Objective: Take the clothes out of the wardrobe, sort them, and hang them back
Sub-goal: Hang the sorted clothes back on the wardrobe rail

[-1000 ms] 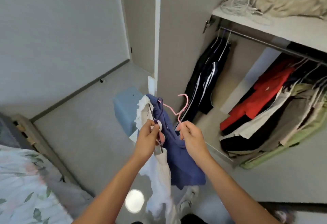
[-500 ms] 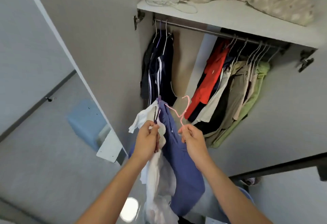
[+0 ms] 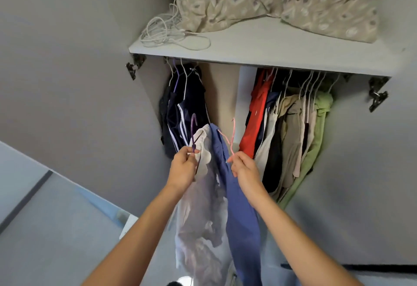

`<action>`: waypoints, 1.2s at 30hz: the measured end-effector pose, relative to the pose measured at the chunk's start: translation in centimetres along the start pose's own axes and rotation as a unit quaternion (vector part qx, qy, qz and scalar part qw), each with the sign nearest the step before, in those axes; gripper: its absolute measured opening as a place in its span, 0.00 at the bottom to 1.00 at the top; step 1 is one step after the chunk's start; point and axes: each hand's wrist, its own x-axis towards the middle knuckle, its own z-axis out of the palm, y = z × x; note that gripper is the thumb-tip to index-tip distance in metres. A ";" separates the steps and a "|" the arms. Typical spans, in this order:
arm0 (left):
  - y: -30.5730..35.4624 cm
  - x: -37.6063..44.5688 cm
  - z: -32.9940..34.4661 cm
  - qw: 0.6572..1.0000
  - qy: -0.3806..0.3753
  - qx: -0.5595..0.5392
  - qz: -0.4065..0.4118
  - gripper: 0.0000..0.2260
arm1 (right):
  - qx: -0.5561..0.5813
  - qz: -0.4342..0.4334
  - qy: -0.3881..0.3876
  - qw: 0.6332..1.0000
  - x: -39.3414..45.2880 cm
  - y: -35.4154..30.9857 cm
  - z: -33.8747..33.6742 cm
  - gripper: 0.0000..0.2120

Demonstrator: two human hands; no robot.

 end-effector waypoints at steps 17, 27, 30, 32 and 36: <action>4.1 12.8 1.8 0.998 -0.062 -0.018 0.008 0.11 | 0.051 -0.015 0.005 0.999 10.8 -1.8 1.0 0.12; 5.1 21.4 1.2 0.996 -0.081 -0.014 0.027 0.12 | 0.035 -0.032 0.060 0.997 18.1 -2.3 4.8 0.11; 5.0 23.9 2.2 0.995 -0.088 0.000 0.047 0.12 | 0.010 -0.050 0.082 0.995 20.5 -2.2 4.6 0.13; 4.8 25.5 3.0 0.994 -0.089 0.005 0.069 0.13 | -0.006 -0.065 0.094 0.993 22.4 -2.0 4.3 0.14; 3.7 28.5 4.0 0.991 -0.071 0.012 0.116 0.13 | -0.026 -0.108 0.107 0.988 26.1 -1.6 4.3 0.13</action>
